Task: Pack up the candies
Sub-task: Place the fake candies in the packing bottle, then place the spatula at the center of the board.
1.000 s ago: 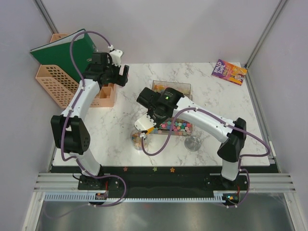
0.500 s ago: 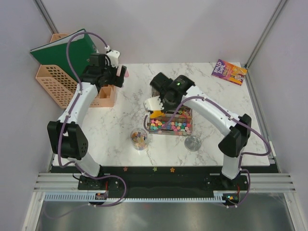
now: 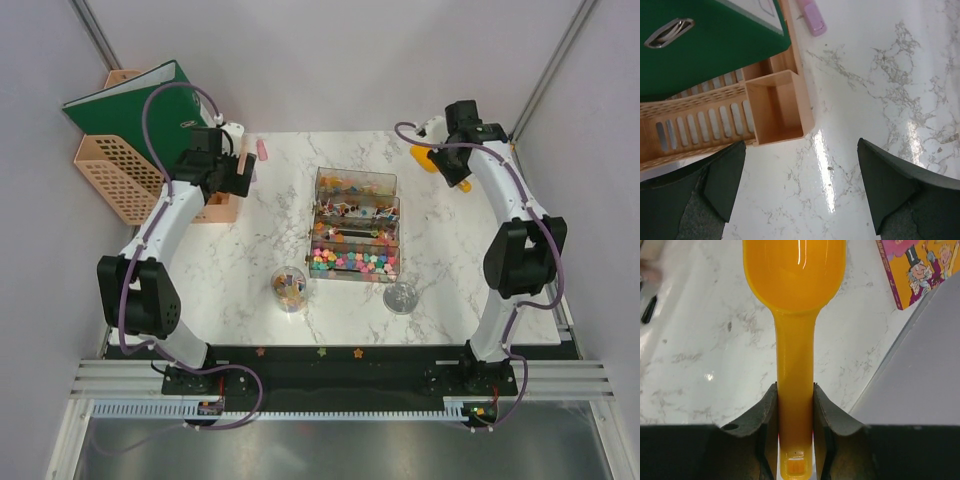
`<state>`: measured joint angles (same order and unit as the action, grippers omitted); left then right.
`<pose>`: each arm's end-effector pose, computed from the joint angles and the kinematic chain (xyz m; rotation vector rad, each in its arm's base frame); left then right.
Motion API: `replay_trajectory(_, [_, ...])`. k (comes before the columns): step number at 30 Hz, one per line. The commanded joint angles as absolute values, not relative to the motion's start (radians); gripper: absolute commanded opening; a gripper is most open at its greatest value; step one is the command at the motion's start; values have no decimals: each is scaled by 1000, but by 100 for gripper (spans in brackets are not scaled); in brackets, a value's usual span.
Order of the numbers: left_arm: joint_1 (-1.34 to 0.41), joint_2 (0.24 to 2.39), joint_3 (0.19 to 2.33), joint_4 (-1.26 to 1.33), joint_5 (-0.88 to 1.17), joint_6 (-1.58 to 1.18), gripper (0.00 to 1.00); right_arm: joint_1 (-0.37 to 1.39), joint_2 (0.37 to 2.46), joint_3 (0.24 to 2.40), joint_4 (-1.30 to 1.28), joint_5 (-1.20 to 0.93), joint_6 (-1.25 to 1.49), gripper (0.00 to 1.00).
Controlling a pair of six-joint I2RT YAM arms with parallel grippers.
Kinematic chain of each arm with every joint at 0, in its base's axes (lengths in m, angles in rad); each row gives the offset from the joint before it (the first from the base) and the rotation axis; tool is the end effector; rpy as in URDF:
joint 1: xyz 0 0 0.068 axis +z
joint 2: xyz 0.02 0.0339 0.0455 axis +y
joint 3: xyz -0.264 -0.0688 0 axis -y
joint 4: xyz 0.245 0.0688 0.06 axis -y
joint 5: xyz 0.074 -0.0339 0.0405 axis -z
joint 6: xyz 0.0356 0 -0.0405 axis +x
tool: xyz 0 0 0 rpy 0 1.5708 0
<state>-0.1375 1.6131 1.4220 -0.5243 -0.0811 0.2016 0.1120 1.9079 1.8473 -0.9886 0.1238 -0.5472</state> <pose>0.3627 -0.0473 0.3178 0.3441 2.2605 0.1261 0.4079 0.0415 0.3129 -0.8136 2.5134 -0.3120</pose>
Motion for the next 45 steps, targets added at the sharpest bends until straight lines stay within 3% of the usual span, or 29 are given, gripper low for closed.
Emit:
replay_trajectory(1, [-138,1643,1459,-566,-187,120,100,54,1982,1898,-890,72,-355,0])
replay_trajectory(5, [-140,1700,1479,-644,-202,71,100,5,2020,1803,-853,26,-287,0])
replay_trajectory(14, [-141,1692,1410,-684,29,228,99,-51,2072,1663,-756,-28,-281,0])
replay_trajectory(17, [-141,1706,1417,-690,113,290,95,-51,2069,1643,-735,-38,-284,4])
replay_trajectory(20, [-141,1712,1413,-693,149,357,94,-51,2062,1623,-744,-69,-278,15])
replay_trajectory(23, [-141,1706,1390,-693,158,409,94,-49,2042,1588,-745,-80,-285,36])
replay_trajectory(25, [-141,1691,1359,-690,166,443,96,-49,2017,1577,-755,-74,-305,57])
replay_trajectory(28, [-140,1637,1272,-666,158,491,100,-51,1953,1551,-771,-57,-334,73])
replay_trajectory(32, [-140,1533,1107,-644,195,576,96,-51,1814,1482,-798,-167,-469,75])
replay_trajectory(33, [-140,1487,1071,-629,196,601,95,-51,1778,1461,-805,-287,-524,74])
replay_trajectory(37, [-140,1387,916,-583,219,701,91,-46,1556,1339,-979,-605,-1035,77])
replay_trajectory(44, [-140,1321,810,-538,190,735,90,178,1470,1129,-1150,-549,-1399,82])
replay_trajectory(45, [-140,1322,813,-540,192,733,90,192,1476,1118,-1157,-549,-1404,89])
